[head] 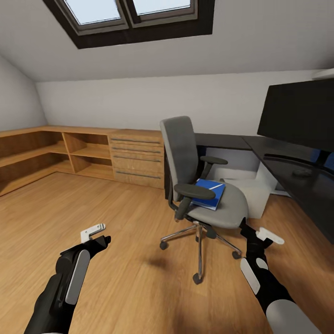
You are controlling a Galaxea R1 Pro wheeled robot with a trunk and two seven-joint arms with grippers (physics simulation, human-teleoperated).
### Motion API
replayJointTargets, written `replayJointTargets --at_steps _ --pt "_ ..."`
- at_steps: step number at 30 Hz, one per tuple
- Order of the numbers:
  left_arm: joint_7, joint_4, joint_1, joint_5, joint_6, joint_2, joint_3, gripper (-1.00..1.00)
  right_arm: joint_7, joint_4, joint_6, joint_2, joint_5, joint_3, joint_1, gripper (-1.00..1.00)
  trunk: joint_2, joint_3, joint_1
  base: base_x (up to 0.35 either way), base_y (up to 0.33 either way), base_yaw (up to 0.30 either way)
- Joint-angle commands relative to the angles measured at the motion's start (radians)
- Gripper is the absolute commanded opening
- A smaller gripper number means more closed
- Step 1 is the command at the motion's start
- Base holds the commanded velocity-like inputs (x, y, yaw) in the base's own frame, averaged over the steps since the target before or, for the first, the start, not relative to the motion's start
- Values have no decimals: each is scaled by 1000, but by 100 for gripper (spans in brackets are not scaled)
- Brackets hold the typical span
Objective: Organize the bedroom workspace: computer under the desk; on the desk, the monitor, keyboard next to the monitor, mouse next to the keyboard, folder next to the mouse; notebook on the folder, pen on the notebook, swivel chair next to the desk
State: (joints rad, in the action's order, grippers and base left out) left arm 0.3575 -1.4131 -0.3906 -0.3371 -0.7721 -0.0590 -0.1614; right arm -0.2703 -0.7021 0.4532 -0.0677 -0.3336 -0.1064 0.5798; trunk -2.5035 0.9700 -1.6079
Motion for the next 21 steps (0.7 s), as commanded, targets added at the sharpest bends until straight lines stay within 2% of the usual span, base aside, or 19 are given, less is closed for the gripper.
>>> replayJointTargets --at_steps 1,3,5,8,9,10,12,16,21 --pt "8 -1 -1 -11 -3 -1 -1 100 -1 0 5 0 -9 2 1 100 0 1 0 0 0 -36" --pt "8 -1 -1 -11 -3 -1 -1 100 0 0 5 0 -18 2 0 100 0 1 0 0 0 -19" --pt "8 -1 -1 -11 -3 0 -1 100 0 4 -1 -1 -45 2 1 100 0 1 0 0 0 -9" --pt "8 -1 -1 -11 -4 0 -1 100 0 8 -12 -7 -109 -1 1 100 0 1 0 0 0 -4" --pt "8 -1 -1 -10 -4 0 -1 100 1 15 -58 -43 -213 -7 2 100 0 1 0 0 0 -1" --pt "8 -1 -1 -10 -4 0 -1 100 3 21 -86 -57 -251 -8 3 100 0 1 0 0 0 0" --pt "8 -1 -1 -11 -4 -1 -1 100 4 35 -127 -70 -295 -9 6 100 0 1 0 0 0 0" --pt "8 -1 -1 -10 -4 -1 -1 100 5 100 -168 -84 -344 -10 22 100 0 1 0 0 0 0" --pt "8 -1 -1 -10 -4 -1 -1 100 4 219 -185 -118 -414 -11 85 100 0 1 0 0 0 0"
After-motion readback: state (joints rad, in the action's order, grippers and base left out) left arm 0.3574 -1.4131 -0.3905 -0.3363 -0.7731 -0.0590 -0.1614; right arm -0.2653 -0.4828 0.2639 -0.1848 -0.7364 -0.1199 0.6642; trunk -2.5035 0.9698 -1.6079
